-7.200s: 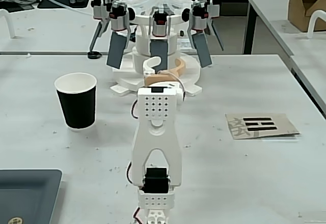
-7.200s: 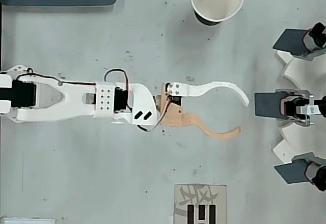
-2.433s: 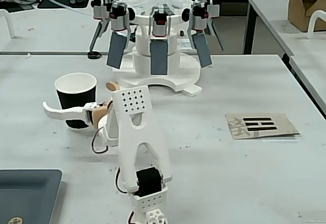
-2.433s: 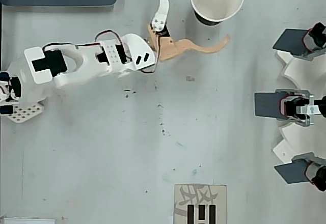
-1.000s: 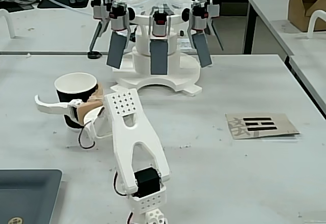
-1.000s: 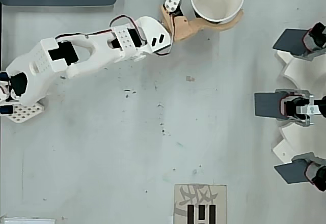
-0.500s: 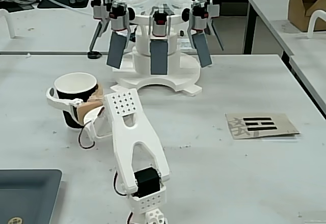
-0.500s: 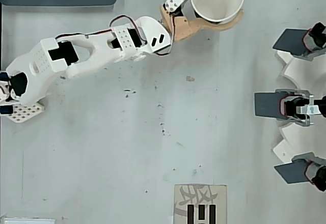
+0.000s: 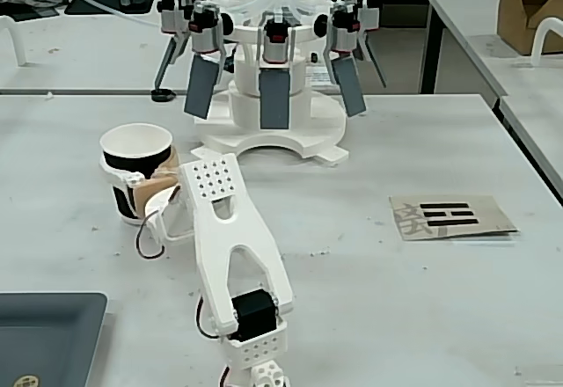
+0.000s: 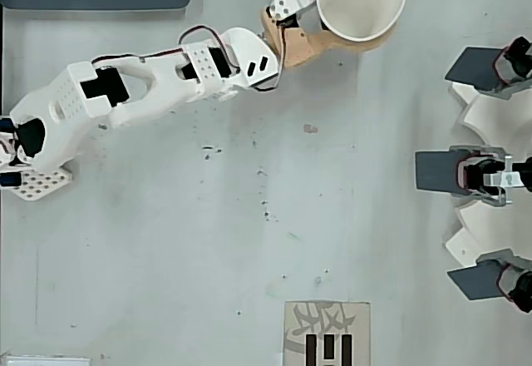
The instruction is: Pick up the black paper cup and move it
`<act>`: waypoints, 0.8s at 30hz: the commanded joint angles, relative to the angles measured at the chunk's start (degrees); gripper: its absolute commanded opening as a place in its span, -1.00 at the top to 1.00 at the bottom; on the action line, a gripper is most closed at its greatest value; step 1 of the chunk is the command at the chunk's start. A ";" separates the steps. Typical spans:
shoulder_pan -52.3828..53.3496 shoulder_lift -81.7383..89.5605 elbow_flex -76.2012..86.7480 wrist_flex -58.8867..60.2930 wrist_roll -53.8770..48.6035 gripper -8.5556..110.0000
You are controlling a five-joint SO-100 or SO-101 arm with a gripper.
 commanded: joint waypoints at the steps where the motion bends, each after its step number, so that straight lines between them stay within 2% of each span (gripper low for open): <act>1: -0.53 1.23 -2.90 -0.26 -0.44 0.72; 8: -0.26 4.57 -1.05 0.70 -1.14 0.78; 24: 0.97 21.36 16.17 -1.05 -5.63 0.82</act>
